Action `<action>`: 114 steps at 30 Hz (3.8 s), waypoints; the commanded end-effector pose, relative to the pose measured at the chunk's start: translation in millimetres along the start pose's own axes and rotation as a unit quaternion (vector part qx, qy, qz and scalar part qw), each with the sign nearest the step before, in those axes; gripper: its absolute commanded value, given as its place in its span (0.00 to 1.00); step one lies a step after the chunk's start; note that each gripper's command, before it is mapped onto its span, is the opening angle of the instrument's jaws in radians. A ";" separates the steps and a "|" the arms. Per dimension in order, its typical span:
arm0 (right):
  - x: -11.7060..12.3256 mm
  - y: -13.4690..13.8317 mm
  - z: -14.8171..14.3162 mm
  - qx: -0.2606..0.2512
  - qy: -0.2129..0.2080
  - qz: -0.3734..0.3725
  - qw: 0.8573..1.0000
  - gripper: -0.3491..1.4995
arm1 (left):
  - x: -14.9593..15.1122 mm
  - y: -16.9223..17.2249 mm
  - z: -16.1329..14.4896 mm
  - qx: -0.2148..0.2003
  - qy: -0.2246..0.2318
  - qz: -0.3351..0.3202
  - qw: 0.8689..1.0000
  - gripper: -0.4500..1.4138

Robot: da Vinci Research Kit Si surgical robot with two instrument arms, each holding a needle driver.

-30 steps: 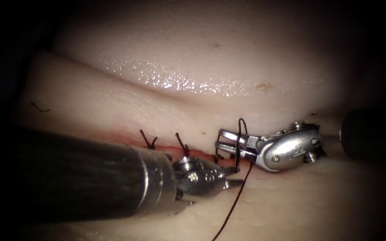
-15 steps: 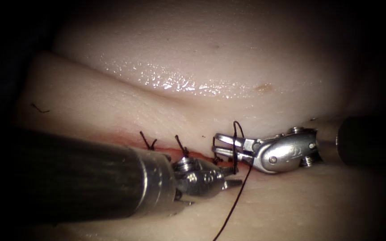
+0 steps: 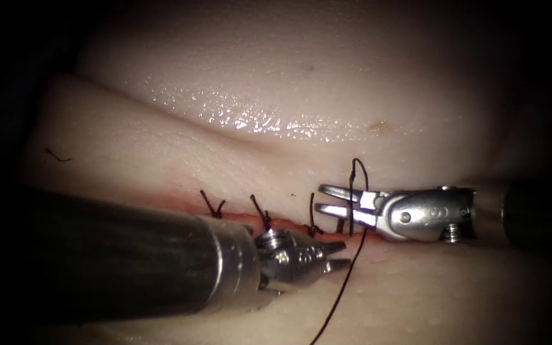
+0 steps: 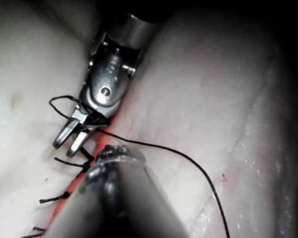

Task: Wound Closure

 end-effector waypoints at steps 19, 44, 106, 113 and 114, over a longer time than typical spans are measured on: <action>1.4 1.6 1.7 -0.010 0.012 0.011 1.000 0.00 | -4.2 1.7 3.8 -0.029 -0.018 -0.014 0.999 0.31; 0.4 3.9 1.7 -0.019 -0.015 0.394 0.919 0.00 | -4.4 1.1 3.2 -0.035 -0.020 -0.019 0.999 0.31; 6.0 0.7 3.3 0.013 0.056 0.749 0.660 0.95 | -1.4 1.6 -2.0 -0.018 0.010 0.021 1.000 0.31; 6.4 2.4 1.1 0.000 0.063 0.703 0.708 0.98 | -0.7 1.9 -3.4 -0.003 0.043 0.072 0.996 0.34; 6.4 2.5 0.8 0.001 0.063 0.701 0.710 0.98 | -0.6 1.8 -3.4 -0.001 0.048 0.074 0.996 0.34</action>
